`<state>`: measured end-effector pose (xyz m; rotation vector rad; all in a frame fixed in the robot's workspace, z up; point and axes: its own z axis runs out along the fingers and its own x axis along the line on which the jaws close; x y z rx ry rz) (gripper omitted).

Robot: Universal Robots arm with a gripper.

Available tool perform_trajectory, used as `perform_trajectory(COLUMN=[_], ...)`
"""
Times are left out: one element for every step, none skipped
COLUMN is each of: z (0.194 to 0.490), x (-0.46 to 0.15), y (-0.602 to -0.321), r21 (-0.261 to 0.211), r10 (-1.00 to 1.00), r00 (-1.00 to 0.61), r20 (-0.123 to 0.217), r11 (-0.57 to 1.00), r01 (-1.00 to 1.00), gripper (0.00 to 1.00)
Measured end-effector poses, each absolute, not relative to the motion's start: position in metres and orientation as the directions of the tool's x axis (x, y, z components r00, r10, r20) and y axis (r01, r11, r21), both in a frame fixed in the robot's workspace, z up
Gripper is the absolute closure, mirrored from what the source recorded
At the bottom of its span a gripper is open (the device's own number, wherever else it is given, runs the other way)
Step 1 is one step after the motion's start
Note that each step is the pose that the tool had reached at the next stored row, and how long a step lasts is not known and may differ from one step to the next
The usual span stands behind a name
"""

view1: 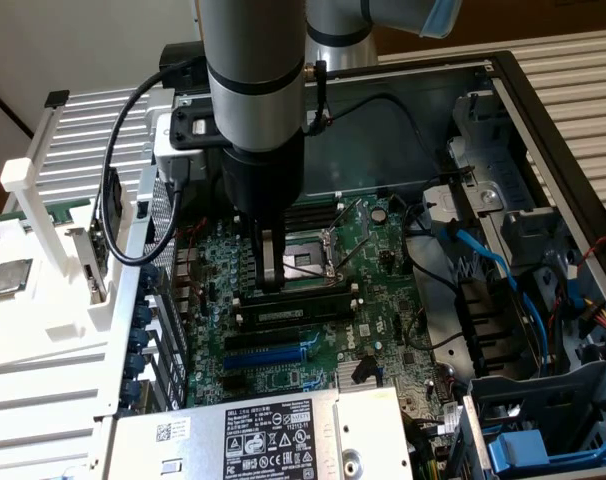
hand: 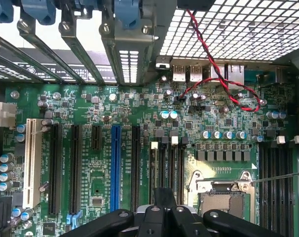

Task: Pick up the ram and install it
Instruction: 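Press down the ram until it locks into place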

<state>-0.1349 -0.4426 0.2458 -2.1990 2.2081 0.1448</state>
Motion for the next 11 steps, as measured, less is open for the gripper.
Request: perform_trajectory(z=[0.246,0.246,0.246,0.246,0.246,0.246,0.246,0.246,0.246,0.246,0.246], x=[-0.135,-0.135,-0.134,-0.134,-0.130,-0.129,-0.127,-0.125,-0.124,-0.124,-0.124], y=[-0.443,-0.443,-0.443,-0.443,-0.443,-0.443,-0.443,-0.443,-0.443,-0.443,-0.443], r21=[0.050,0.050,0.050,0.050,0.050,0.050,0.050,0.051,0.051,0.051,0.051], r10=[-0.997,-0.997,-0.997,-0.997,-0.997,-0.997,-0.997,-0.997,-0.997,-0.997,-0.996], r00=[-0.006,-0.006,-0.006,-0.006,-0.006,-0.006,-0.006,-0.006,-0.006,-0.018,-0.032], r20=[-0.081,-0.081,-0.081,-0.081,-0.081,-0.081,-0.081,-0.081,-0.081,-0.081,-0.081], r11=[0.002,0.002,0.002,0.002,0.002,0.002,0.002,0.002,0.002,0.014,0.028], r01=[-0.999,-0.999,-0.999,-0.999,-0.999,-0.999,-0.999,-0.999,-0.999,-0.999,-0.998], gripper=[0.90,0.90,0.90,0.90,0.90,0.90,0.90,0.90,0.90,0.90,0.90])
